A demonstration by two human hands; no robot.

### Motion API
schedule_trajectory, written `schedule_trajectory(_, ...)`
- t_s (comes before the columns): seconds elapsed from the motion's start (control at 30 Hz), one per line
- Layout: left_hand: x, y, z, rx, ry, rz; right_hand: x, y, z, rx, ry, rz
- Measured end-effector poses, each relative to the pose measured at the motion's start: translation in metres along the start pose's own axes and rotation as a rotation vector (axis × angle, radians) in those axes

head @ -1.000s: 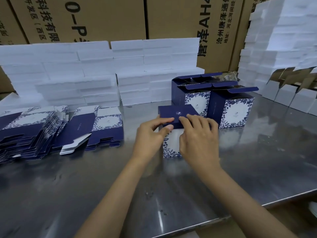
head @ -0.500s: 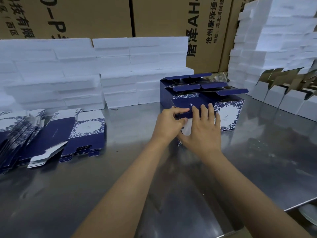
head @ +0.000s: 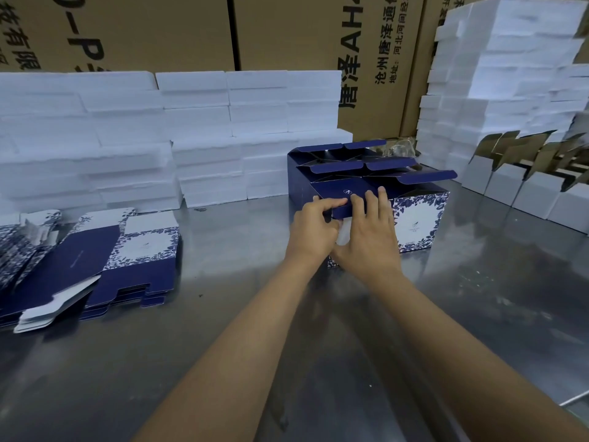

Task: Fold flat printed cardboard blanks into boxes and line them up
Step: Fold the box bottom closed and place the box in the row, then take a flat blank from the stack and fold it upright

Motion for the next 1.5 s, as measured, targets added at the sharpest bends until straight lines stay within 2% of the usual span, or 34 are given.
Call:
schedule_trajectory(0.23,-0.002,0.004,-0.012,-0.015,0.081,-0.013,0.005,0.004,-0.002,0.019,0.015,-0.002)
schedule_trajectory(0.33,0.000,0.031,-0.040,-0.152,0.143,-0.115,0.004,0.010,-0.010,0.027,0.043,-0.052)
schedule_trajectory(0.43,-0.003,0.054,-0.058,-0.329,0.103,-0.243,0.000,0.019,-0.024,0.012,0.065,-0.076)
schedule_trajectory(0.57,-0.018,0.061,-0.070,-0.312,0.143,-0.169,-0.002,0.046,-0.049,-0.131,0.052,-0.042)
schedule_trajectory(0.7,-0.047,0.069,-0.085,-0.312,-0.006,-0.199,0.008,0.096,-0.072,-0.329,0.191,0.214)
schedule_trajectory(0.87,-0.116,0.089,-0.097,-0.292,-0.345,-0.135,0.027,0.154,-0.078,-0.191,0.379,0.611)
schedule_trajectory(0.93,-0.148,0.099,-0.097,-0.238,-0.460,-0.034,0.042,0.177,-0.076,-0.165,0.431,0.642)
schedule_trajectory(1.07,-0.208,0.117,-0.094,-0.136,-0.678,0.255,0.070,0.215,-0.057,-0.068,0.381,0.651)
schedule_trajectory(1.23,-0.271,0.136,-0.089,-0.304,-0.950,0.455,0.098,0.243,-0.030,-0.075,0.382,0.530)
schedule_trajectory(1.3,-0.295,0.148,-0.093,-0.409,-0.981,0.506,0.104,0.248,-0.020,-0.084,0.384,0.538)
schedule_trajectory(1.4,-0.313,0.165,-0.097,-0.610,-0.904,0.521,0.105,0.251,-0.011,-0.094,0.382,0.573)
schedule_trajectory(1.5,-0.312,0.169,-0.095,-0.641,-0.806,0.529,0.105,0.250,-0.009,-0.082,0.372,0.623)
Point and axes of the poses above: each hand's wrist, its own z-axis towards the middle knuckle, its own x-axis out of the palm, y = z × x, the point moved 2 cm from there along z, towards the middle knuckle, and after that the axes turned 10 degrees about -x, right-handed, at the moved point
